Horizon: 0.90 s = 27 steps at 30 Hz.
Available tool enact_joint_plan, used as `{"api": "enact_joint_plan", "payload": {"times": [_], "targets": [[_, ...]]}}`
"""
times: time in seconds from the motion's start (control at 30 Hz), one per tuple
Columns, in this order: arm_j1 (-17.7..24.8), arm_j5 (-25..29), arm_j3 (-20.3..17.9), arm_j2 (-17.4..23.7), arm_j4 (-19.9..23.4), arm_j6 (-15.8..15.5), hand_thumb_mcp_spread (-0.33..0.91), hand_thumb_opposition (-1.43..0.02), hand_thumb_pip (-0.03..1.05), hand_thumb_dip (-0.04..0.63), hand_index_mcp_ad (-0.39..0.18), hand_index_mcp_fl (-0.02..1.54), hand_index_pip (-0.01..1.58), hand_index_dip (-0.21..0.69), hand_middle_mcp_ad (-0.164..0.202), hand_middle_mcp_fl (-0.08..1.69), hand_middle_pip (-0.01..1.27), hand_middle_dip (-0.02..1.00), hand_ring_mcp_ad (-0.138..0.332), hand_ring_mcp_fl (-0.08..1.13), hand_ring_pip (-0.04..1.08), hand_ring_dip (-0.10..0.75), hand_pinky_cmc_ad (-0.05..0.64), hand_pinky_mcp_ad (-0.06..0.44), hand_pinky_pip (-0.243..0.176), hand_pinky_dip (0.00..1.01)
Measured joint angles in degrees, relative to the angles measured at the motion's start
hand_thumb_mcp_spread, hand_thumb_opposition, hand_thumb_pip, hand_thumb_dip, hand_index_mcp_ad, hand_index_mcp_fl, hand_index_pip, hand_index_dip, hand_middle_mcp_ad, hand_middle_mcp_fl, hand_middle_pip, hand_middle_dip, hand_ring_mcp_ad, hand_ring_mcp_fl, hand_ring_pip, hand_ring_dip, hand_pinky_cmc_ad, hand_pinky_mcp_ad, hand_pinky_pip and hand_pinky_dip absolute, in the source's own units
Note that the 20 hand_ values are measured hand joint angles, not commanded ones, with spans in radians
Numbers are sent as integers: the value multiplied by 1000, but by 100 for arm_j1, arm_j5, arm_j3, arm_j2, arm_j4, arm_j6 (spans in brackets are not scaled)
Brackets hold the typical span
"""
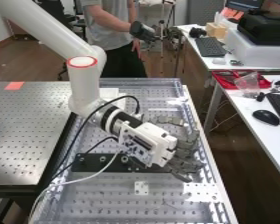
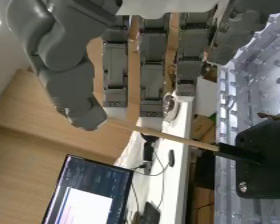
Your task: Grab the chopstick and place it in the clear container
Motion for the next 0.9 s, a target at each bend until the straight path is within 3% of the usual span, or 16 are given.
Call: {"api": "enact_joint_plan", "payload": {"times": [0.23, 0.9], "targets": [[9, -81, 50, 16, 0, -301, 494, -745, 703, 278, -101, 168, 1459, -16, 66, 492, 777, 621, 115, 396, 80, 473, 267, 218, -80, 178], [-48, -58, 104, -12, -53, -295, 494, -742, 703, 278, -110, 152, 1375, -19, 63, 475, 756, 623, 117, 375, 80, 473, 267, 215, -84, 178]]}}
